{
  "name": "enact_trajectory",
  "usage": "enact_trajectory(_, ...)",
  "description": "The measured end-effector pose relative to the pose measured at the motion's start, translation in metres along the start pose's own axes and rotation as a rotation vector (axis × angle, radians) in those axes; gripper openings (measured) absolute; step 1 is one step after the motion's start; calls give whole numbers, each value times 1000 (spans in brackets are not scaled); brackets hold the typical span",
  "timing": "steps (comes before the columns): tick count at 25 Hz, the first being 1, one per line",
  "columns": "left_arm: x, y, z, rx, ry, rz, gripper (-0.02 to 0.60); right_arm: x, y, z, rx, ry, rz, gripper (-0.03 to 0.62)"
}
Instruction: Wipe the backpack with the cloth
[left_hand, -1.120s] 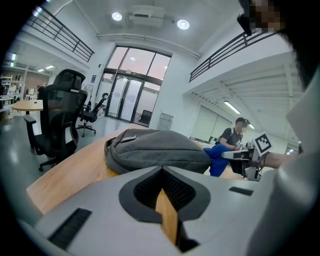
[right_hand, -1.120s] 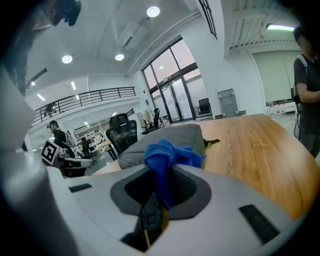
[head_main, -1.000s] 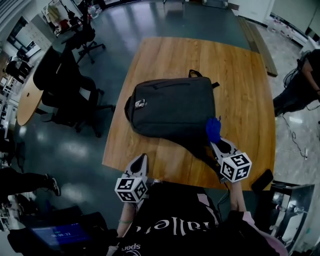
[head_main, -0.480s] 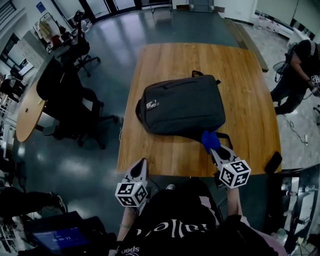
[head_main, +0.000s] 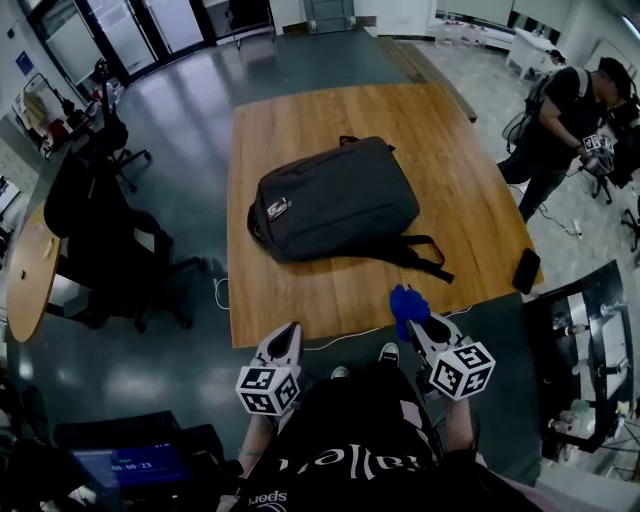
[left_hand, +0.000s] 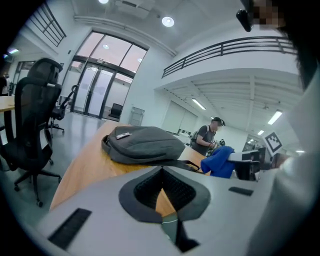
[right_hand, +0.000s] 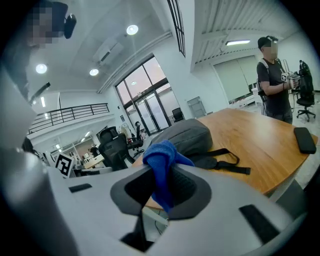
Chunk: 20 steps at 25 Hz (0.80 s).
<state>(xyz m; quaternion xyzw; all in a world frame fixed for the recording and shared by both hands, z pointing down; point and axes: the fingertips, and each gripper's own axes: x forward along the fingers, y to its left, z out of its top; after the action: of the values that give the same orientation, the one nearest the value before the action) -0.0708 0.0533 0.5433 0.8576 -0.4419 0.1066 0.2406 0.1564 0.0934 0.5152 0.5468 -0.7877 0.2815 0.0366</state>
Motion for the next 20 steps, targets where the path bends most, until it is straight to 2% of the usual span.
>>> enact_trajectory(5, 9, -28, -1, 26, 6, -79, -2, -21, 16, -18, 8, 19, 4, 55)
enact_trajectory(9, 2, -51, -1, 44, 4, -90, -2, -38, 27, -30, 23, 48, 20, 54)
enact_trajectory(12, -8, -77, -7, 47, -8, -87, -2, -60, 36, -40, 11, 60, 64, 54)
enact_trajectory(15, -18, -109, -20, 31, -21, -89, -2, -85, 38, -49, -10, 80, 106, 54)
enact_trajectory(20, -34, -157, -57, 20, 5, -96, -2, -120, 29, -64, -41, 113, 118, 54)
